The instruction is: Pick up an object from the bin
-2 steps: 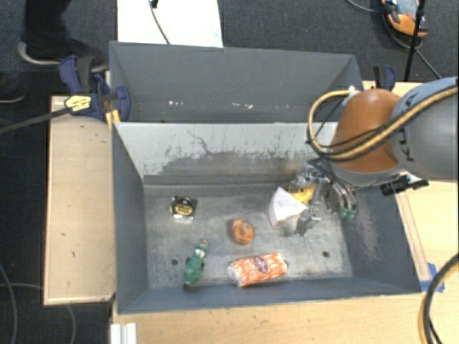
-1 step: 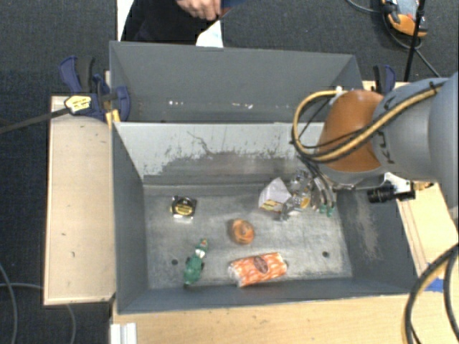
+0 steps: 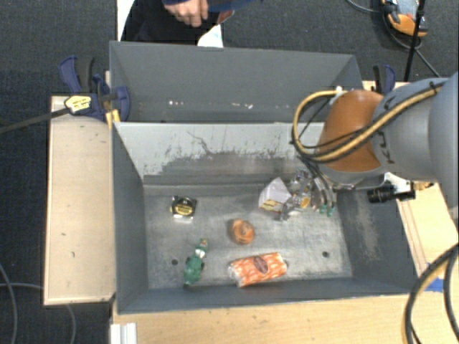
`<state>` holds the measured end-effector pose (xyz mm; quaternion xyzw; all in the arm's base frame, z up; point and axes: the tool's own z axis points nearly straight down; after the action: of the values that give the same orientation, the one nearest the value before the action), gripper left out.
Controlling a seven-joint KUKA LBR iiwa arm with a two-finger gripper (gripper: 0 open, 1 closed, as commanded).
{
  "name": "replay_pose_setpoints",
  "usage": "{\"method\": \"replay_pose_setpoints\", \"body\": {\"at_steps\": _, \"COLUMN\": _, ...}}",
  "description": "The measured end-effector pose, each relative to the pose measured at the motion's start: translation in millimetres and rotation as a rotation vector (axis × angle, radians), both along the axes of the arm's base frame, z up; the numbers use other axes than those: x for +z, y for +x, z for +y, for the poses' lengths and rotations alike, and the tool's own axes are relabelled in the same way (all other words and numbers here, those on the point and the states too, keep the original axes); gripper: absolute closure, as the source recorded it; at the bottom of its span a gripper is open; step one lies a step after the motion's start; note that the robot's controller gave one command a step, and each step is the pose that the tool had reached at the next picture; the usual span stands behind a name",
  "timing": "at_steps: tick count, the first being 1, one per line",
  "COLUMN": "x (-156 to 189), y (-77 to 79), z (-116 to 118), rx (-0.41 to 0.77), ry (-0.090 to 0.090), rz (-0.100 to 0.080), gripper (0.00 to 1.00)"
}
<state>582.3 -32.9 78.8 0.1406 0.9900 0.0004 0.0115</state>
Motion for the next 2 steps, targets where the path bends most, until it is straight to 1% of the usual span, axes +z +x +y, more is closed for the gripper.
{"method": "replay_pose_setpoints", "body": {"at_steps": 1, "x": 1.3, "y": -0.5, "z": 0.0, "rx": 0.000, "ry": 0.000, "rz": 0.000, "gripper": 1.00}}
{"method": "replay_pose_setpoints", "body": {"at_steps": 2, "x": 92.4, "y": -26.0, "z": -72.9, "rx": -0.078, "ry": 0.003, "rz": 0.021, "gripper": 1.00}}
